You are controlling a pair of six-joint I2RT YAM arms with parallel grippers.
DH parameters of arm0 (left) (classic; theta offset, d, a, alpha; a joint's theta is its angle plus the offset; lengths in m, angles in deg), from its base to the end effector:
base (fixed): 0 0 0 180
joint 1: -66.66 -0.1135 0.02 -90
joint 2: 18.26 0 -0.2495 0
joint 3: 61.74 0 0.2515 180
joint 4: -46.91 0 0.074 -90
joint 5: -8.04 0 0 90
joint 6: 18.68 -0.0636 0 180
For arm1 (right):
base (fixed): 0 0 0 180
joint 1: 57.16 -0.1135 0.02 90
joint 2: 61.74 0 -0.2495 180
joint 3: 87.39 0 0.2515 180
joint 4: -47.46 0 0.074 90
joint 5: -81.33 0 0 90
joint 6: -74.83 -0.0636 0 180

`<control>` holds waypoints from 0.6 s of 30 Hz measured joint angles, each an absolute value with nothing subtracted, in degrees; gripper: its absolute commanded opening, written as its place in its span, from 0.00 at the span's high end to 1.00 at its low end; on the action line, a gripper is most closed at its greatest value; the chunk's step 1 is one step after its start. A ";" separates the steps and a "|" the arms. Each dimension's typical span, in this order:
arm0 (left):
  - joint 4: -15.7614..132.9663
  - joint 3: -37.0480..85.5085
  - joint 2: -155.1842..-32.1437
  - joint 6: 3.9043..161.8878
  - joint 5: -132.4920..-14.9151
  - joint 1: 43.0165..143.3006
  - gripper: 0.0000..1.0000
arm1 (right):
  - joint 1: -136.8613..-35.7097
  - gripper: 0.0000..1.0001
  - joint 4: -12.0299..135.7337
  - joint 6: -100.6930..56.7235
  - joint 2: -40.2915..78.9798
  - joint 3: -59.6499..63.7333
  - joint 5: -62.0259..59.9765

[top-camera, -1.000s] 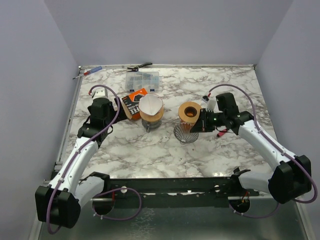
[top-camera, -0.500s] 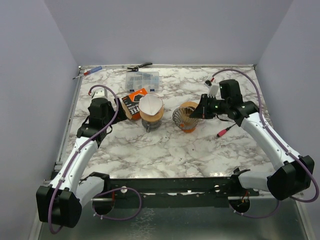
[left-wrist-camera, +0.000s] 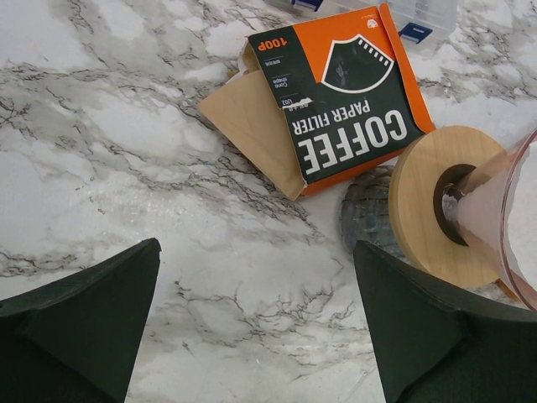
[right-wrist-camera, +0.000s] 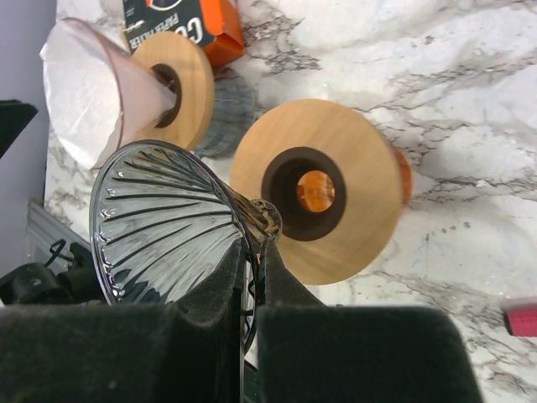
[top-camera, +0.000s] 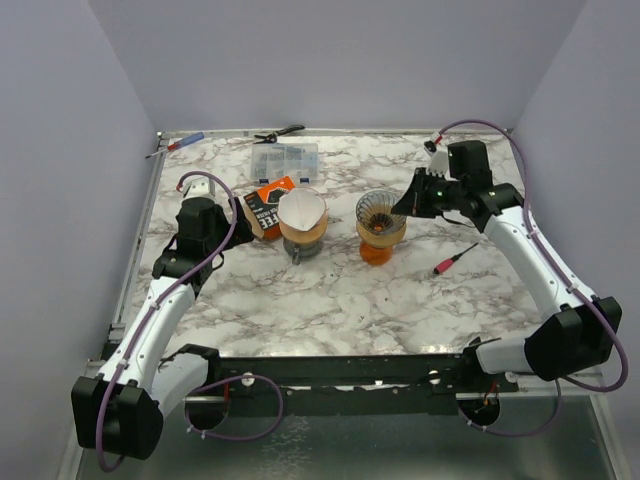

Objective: Place the coffee filter in the dripper

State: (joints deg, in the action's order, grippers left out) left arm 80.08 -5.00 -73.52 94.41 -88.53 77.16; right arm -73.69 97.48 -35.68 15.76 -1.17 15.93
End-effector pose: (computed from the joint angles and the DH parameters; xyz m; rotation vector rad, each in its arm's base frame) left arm 0.2432 -0.0377 0.2530 -0.3009 2.1067 -0.2260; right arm 0.2931 0.1146 0.3082 -0.1495 2.3458 0.8199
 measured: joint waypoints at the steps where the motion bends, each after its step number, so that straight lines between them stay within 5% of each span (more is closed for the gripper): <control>1: 80.06 -5.00 -73.46 94.41 -88.47 77.16 0.01 | -73.04 1.00 97.66 -35.60 16.02 -1.02 15.85; 18: 80.06 -5.02 -73.22 94.26 -87.53 77.10 0.01 | -67.33 1.00 96.76 -35.01 19.43 -0.03 17.09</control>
